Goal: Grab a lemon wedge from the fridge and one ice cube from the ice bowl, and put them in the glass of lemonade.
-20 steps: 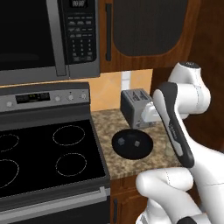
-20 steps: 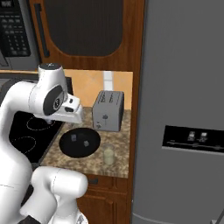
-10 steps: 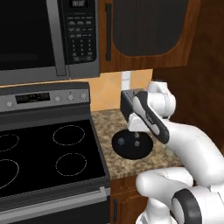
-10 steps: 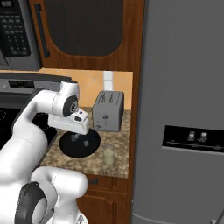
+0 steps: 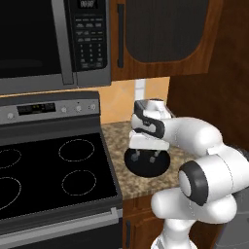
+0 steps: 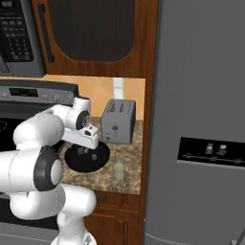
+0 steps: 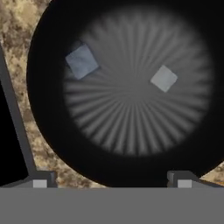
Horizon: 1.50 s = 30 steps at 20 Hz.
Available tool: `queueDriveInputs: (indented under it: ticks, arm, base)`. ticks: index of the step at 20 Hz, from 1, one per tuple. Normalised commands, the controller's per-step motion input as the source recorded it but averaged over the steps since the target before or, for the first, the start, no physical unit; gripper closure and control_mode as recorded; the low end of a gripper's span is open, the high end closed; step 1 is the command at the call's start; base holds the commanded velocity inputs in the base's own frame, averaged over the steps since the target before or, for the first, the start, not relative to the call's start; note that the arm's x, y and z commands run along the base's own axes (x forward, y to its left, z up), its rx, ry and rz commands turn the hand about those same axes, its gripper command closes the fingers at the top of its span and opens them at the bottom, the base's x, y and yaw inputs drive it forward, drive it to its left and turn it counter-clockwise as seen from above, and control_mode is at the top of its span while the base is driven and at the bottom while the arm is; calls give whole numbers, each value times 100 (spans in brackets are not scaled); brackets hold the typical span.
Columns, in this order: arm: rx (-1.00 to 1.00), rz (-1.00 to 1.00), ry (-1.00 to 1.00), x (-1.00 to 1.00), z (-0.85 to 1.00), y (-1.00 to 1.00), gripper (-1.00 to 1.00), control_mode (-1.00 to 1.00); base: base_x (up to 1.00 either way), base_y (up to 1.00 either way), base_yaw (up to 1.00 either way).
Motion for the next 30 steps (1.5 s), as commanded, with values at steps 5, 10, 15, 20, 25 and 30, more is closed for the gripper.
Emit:
queueDriveInputs:
  ticks: [5,10,15,20,25,30]
  arm:
    - [1,15,-12,46,3,-6,-100,-100]
    - [1,11,-20,11,-21,-1,-100,-100]
    - [0,20,-16,-5,-30,-36,-100,-100]
    - [0,22,-7,-23,-22,-29,-100,-100]
    - [-5,7,0,0,-21,0,-100,-100]
    - [-3,0,0,6,-13,6,-100,-100]
  base:
    - [0,0,0]
    - [0,0,0]
    - [0,0,0]
    - [0,0,0]
    - [0,0,0]
    - [0,0,0]
